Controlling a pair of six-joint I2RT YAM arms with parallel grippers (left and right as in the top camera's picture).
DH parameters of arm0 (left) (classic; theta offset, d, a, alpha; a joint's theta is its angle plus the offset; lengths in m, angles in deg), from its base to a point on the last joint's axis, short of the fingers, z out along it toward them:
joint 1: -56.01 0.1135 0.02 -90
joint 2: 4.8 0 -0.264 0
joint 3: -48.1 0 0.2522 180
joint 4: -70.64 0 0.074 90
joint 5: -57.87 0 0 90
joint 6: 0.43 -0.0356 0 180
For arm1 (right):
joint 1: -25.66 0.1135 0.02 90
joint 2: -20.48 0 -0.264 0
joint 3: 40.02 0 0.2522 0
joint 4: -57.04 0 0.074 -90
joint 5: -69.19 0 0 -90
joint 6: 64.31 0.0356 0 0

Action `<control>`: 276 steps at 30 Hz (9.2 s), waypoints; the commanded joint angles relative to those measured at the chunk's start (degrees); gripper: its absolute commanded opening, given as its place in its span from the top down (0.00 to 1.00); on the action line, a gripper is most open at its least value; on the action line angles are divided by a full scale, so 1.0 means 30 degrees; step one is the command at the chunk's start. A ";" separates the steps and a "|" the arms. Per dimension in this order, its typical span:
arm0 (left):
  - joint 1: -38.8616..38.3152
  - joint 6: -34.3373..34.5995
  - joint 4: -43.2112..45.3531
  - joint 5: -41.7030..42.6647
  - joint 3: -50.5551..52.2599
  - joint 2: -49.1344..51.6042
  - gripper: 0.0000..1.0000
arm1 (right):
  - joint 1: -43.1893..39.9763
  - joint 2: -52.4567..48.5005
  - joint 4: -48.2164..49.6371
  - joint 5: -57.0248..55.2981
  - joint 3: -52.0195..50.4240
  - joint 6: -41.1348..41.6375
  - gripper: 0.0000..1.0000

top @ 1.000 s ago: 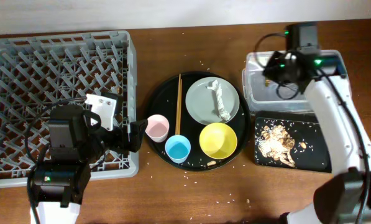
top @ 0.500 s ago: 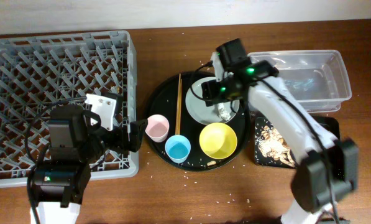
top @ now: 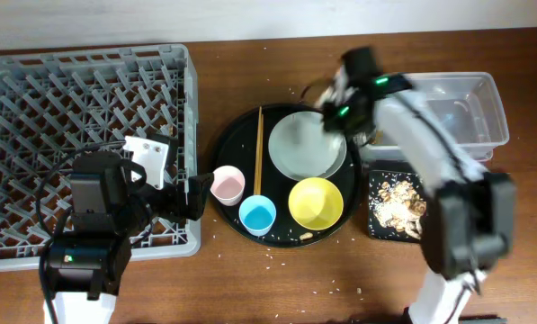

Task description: Sort waste into correct bins and load items into the dishwasher rack

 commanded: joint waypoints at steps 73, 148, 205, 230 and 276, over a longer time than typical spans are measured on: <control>-0.1253 1.2677 1.4251 1.8156 -0.0969 0.2186 0.73 | 0.1071 1.3172 0.0962 1.2094 -0.2361 -0.2987 0.18; -0.2339 0.2259 -0.1792 2.2258 -0.5399 0.5741 0.36 | 0.4095 1.0367 0.1479 1.7180 -0.3242 -0.7504 0.96; 1.0717 0.8859 -0.5858 -0.0401 -0.1443 0.9347 0.16 | 0.2368 1.0047 -0.5071 0.5151 -0.3264 -0.2907 0.02; 0.0022 -0.1894 -0.8539 -0.1698 -1.0739 0.6455 0.01 | 0.6914 1.7034 -0.2703 -0.3599 -0.3016 -0.1661 0.02; -1.0972 0.2171 -0.5544 -0.0663 -1.0717 2.3227 0.58 | -0.2674 3.7069 1.5518 -0.6098 -3.1241 -0.6506 0.02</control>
